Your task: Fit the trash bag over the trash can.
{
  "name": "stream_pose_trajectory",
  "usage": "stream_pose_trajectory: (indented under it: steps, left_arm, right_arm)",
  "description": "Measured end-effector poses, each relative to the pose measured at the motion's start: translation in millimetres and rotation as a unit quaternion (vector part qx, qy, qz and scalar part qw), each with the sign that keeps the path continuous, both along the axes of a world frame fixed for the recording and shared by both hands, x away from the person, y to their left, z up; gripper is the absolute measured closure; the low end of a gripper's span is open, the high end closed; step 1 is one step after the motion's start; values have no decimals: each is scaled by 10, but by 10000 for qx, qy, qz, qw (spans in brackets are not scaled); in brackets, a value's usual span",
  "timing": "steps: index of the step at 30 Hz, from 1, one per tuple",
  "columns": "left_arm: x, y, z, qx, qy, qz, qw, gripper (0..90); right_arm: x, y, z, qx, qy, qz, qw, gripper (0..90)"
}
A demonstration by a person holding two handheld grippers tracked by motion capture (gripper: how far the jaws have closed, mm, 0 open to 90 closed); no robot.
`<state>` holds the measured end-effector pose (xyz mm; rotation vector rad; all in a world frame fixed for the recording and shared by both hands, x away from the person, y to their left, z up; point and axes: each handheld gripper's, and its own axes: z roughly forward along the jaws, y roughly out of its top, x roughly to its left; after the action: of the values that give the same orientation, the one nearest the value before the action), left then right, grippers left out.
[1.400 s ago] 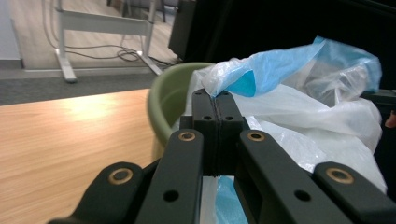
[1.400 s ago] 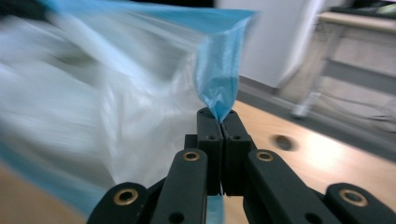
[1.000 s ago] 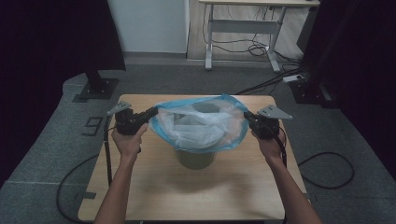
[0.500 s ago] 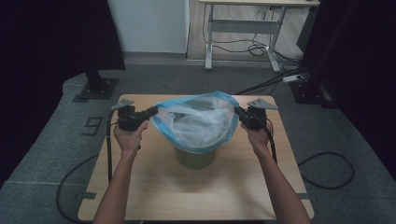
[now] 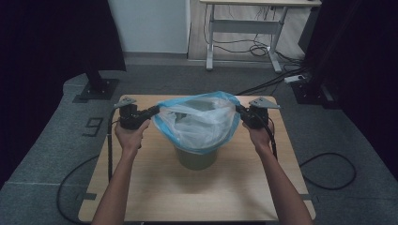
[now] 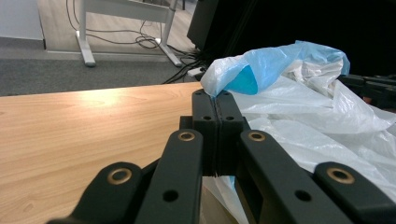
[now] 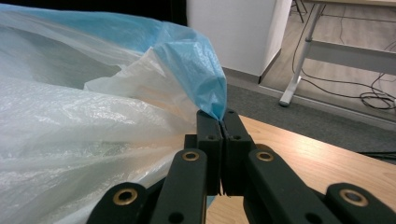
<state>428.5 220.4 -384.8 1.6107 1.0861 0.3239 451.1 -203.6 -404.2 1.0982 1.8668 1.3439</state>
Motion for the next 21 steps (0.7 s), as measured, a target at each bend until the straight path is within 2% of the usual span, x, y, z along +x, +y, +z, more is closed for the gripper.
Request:
stream_pose_trajectory:
  steps: [9,17,21]
  left_arm:
    - [194,-14,-149,187,347,58,9992,886]
    - [322,-69,-320,268,679,2,9973,885]
    - [387,-88,-421,290,901,-38,9955,884]
  right_arm:
    - [163,61,-179,-43,404,72,9991,868]
    - [272,175,-407,-168,990,347,9943,870]
    - [286,216,-484,-166,1115,478,9925,874]
